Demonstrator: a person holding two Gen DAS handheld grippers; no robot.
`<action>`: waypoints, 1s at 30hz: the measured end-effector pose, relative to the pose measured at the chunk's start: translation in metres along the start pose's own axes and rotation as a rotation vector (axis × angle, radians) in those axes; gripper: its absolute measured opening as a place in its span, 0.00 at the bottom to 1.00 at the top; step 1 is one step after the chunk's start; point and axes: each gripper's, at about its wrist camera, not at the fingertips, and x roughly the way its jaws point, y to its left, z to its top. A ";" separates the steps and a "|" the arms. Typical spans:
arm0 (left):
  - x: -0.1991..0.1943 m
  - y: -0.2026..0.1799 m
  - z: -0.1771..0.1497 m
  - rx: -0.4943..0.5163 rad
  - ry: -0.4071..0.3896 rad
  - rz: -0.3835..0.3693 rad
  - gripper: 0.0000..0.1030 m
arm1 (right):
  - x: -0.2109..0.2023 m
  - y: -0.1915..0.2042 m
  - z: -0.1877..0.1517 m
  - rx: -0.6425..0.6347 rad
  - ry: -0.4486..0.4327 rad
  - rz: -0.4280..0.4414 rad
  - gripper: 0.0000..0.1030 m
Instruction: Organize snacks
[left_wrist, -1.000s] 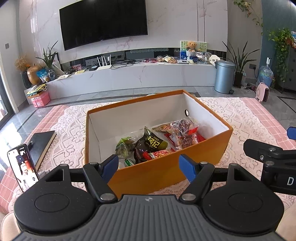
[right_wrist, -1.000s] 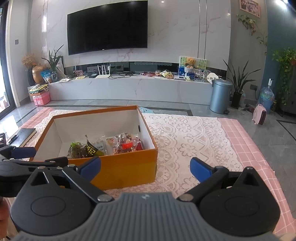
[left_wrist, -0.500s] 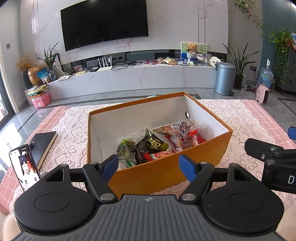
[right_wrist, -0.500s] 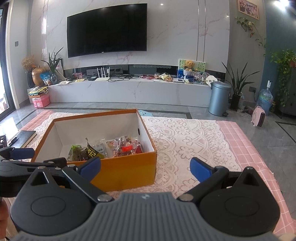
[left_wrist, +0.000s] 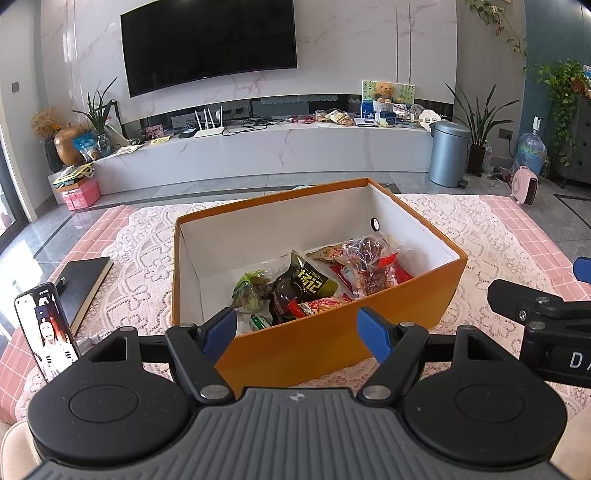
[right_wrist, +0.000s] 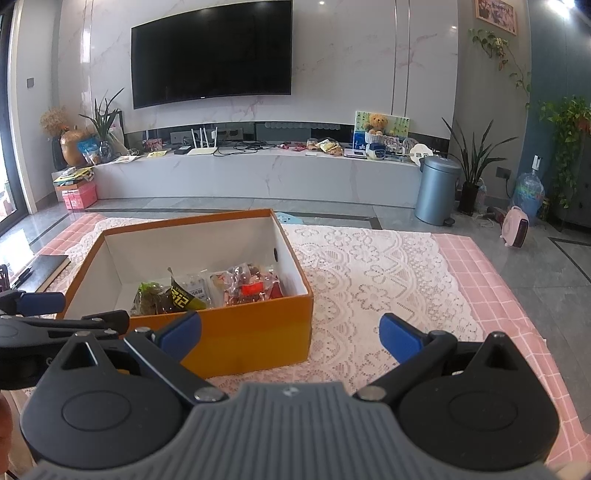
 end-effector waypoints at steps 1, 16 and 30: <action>0.000 0.000 0.000 0.000 0.000 -0.001 0.85 | 0.000 0.000 0.000 0.000 0.001 0.000 0.97; 0.003 0.001 0.000 -0.005 -0.001 0.003 0.85 | 0.004 0.001 0.000 0.003 0.010 -0.001 0.97; 0.000 0.003 0.001 -0.009 -0.009 0.009 0.85 | 0.007 0.001 -0.002 0.003 0.023 0.004 0.97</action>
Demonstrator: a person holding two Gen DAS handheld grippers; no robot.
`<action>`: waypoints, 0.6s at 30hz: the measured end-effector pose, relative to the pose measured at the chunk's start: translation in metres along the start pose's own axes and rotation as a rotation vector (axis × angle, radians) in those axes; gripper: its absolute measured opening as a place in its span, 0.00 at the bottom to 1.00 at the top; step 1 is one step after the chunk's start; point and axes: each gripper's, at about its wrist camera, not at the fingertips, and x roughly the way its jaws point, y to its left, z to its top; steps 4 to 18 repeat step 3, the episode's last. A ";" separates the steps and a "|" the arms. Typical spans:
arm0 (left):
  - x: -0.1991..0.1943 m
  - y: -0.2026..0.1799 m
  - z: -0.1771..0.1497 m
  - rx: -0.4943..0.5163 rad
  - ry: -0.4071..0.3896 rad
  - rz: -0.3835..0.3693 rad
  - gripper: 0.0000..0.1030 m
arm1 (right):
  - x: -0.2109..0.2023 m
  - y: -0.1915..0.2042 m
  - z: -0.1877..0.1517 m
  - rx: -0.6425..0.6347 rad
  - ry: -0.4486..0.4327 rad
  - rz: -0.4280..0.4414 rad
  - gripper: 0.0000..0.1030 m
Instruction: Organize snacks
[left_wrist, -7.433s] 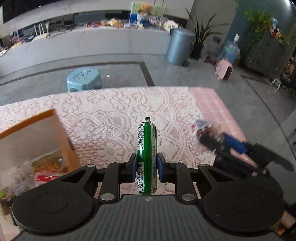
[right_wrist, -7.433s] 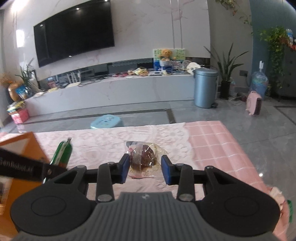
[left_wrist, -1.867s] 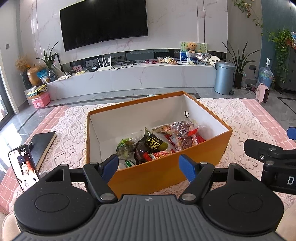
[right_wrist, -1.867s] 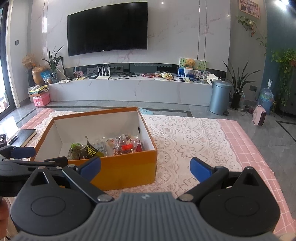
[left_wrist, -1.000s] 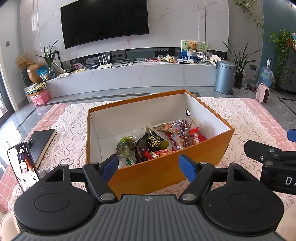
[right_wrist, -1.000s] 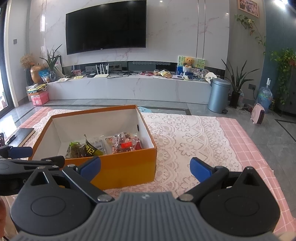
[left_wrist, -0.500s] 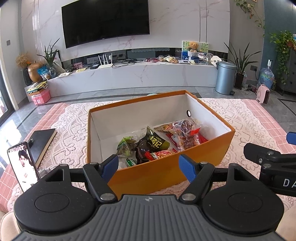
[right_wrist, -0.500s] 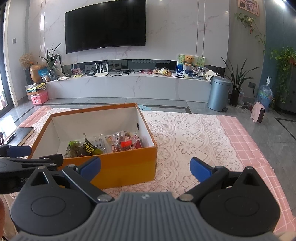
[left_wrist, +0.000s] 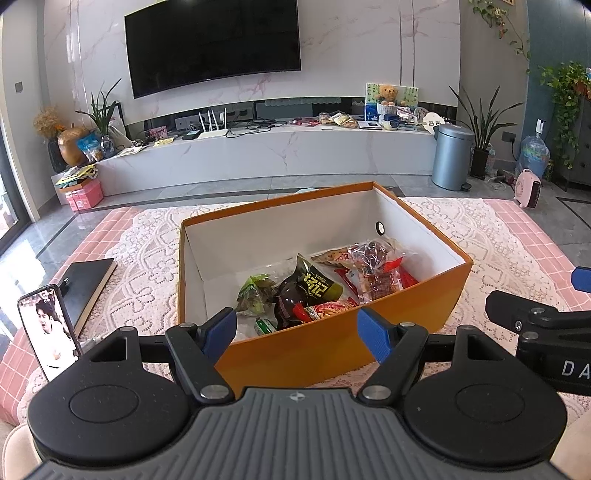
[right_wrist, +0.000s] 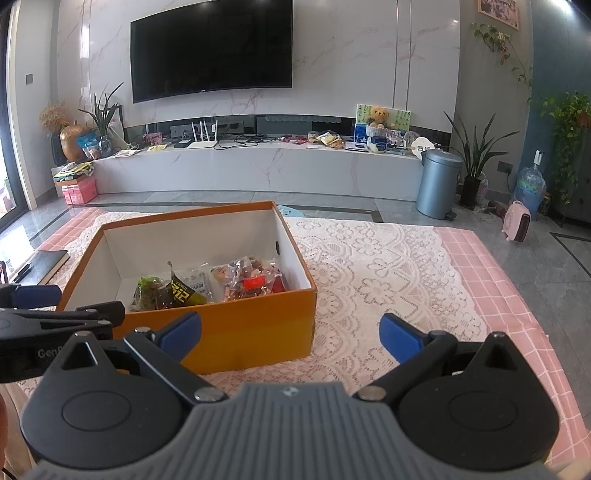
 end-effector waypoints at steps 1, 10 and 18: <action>0.000 0.000 0.000 0.000 -0.001 0.000 0.85 | 0.000 0.000 0.000 0.000 0.000 0.000 0.97; -0.001 0.001 0.000 -0.001 -0.002 0.001 0.85 | 0.000 0.000 0.000 0.000 0.000 0.000 0.97; -0.001 0.001 0.000 -0.001 -0.002 0.001 0.85 | 0.000 0.000 0.000 0.000 0.000 0.000 0.97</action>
